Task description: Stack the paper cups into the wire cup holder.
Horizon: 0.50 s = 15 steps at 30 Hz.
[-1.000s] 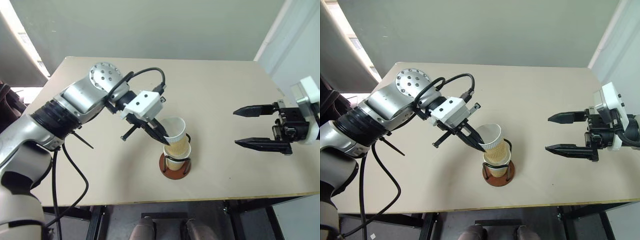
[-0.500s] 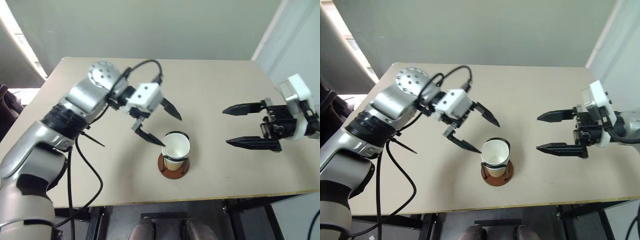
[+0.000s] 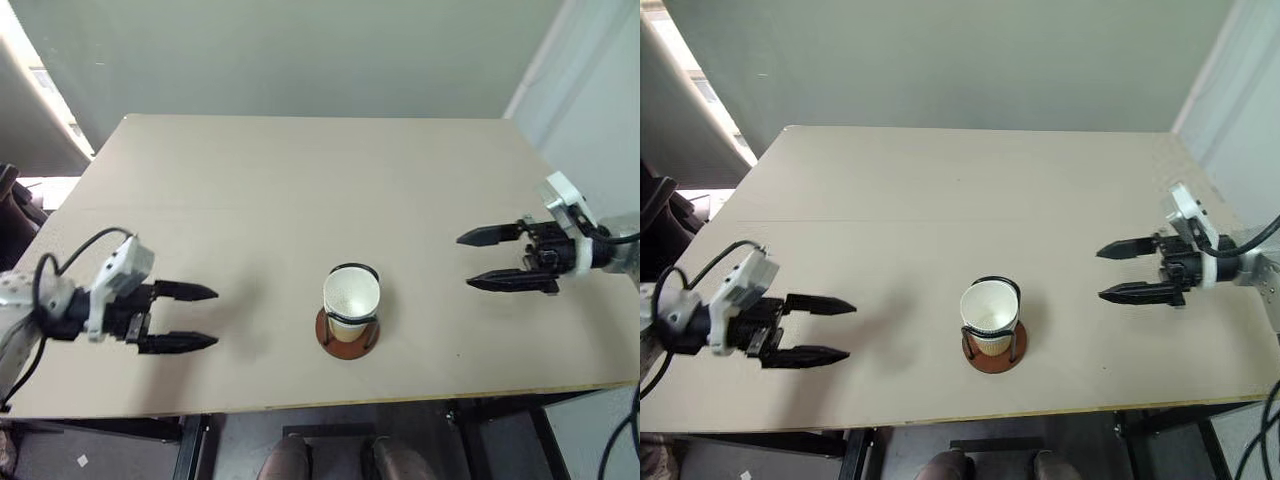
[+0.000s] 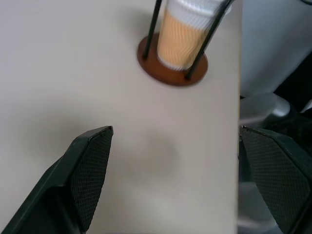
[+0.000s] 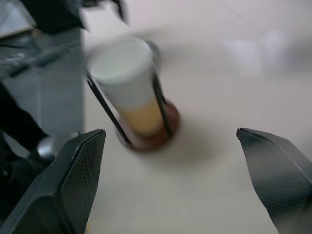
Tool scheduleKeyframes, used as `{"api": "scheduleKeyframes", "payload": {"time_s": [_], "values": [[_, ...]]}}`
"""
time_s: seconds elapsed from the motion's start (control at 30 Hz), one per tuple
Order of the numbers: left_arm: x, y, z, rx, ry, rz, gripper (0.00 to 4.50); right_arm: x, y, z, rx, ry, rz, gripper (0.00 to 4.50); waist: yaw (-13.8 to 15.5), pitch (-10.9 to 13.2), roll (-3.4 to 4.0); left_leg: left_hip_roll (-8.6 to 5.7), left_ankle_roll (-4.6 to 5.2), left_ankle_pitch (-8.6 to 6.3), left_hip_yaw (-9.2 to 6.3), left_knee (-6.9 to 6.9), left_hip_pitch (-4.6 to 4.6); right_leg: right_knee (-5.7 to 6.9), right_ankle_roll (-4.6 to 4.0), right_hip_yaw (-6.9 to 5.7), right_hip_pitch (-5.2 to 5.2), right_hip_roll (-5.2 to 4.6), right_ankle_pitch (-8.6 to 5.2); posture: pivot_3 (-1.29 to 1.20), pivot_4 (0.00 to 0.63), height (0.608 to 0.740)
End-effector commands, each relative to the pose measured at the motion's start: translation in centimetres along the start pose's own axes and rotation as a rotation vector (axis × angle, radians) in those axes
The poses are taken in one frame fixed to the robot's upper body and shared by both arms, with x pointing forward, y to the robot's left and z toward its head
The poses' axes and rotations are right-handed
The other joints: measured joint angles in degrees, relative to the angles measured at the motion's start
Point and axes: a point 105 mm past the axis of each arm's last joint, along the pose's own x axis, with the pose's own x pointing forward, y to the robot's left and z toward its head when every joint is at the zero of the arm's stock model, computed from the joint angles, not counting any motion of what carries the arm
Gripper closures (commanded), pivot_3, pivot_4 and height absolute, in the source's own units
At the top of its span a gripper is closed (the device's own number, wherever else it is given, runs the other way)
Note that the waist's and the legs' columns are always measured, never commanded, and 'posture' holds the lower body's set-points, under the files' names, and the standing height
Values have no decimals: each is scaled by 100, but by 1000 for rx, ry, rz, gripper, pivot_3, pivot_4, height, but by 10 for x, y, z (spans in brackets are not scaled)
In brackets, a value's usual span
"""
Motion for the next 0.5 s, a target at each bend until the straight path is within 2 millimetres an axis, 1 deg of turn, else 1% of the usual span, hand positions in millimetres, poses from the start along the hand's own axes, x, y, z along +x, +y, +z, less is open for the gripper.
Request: {"api": "scheduleKeyframes", "payload": {"time_s": [0.03,0.1,0.17,0.3,0.5], "values": [[-18,-10,24,79,-40,69,20,-20,1,15,-69,-8,-31,0,-25,0,-1,1,4,-2,2,0,4,2,-9,0,-1,1,4,0,150,740],[-26,-12,24,71,-39,100,20,-18,0,17,-80,-8,-18,0,-48,0,-1,2,1,-1,5,-4,22,9,-27,0,6,2,8,0,150,740],[-30,-13,24,67,-33,116,20,-12,0,19,-88,-13,11,0,-86,-1,0,2,2,-1,11,-17,49,21,-43,7,15,4,7,0,150,740],[-29,-14,25,71,-35,121,20,1,2,19,-91,-25,63,0,-137,0,0,4,-2,3,14,-46,76,35,-81,11,14,6,25,0,150,740],[-26,-16,25,63,-40,125,20,8,3,19,-91,-32,91,0,-141,1,2,7,-6,19,14,-51,87,53,-111,13,13,10,23,0,150,740]]}}
